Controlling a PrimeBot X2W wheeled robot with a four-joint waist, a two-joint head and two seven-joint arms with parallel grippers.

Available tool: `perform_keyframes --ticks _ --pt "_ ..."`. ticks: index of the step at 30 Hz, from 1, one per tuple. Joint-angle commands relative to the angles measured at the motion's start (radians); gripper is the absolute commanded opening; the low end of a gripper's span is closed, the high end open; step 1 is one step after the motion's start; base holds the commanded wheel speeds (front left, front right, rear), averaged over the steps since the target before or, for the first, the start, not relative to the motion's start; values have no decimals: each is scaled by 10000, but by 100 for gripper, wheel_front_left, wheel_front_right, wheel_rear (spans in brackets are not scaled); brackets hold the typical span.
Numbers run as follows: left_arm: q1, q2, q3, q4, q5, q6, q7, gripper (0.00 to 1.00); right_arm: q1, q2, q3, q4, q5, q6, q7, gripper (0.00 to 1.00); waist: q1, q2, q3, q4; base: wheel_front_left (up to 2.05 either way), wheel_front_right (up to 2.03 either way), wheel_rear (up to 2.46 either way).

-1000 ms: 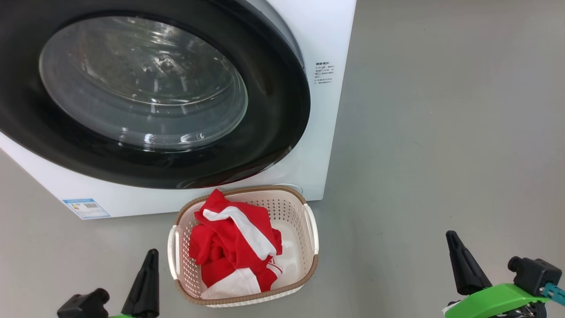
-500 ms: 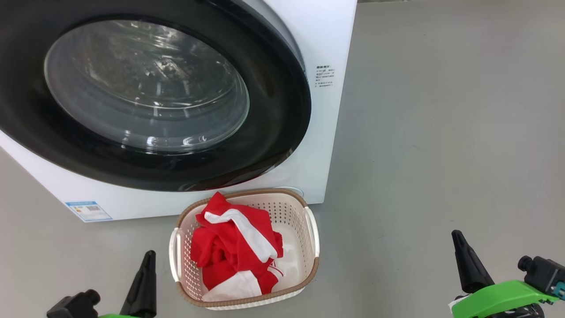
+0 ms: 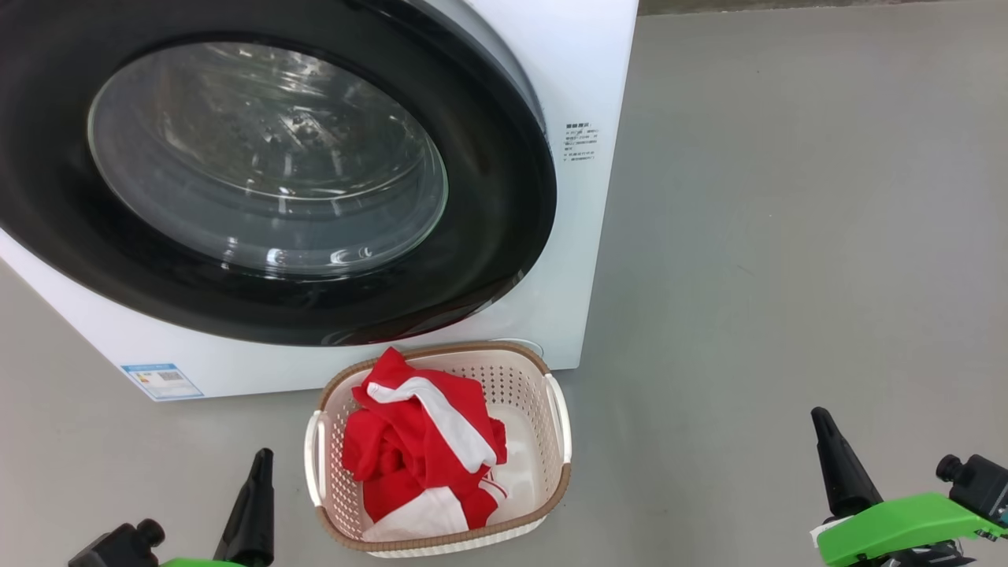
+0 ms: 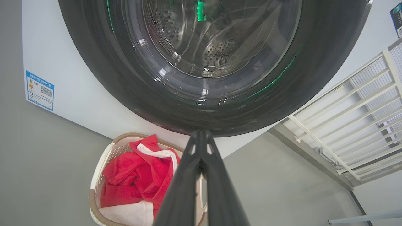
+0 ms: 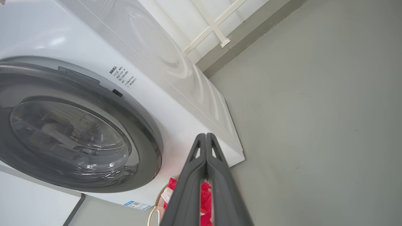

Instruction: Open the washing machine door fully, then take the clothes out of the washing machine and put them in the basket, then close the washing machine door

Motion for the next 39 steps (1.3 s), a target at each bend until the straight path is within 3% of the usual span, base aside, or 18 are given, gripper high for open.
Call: perform_keyframes --ticks 1,39 --pt "-256 151 184 -258 -352 -27 56 0 -375 -91 -69 -286 326 2 63 0 -1 -1 -20 6 0 0 0" --pt "-467 230 457 -317 -4463 -49 1115 0 -709 81 -501 -477 3698 3 1166 0 -1 -1 -384 89 0 0 0"
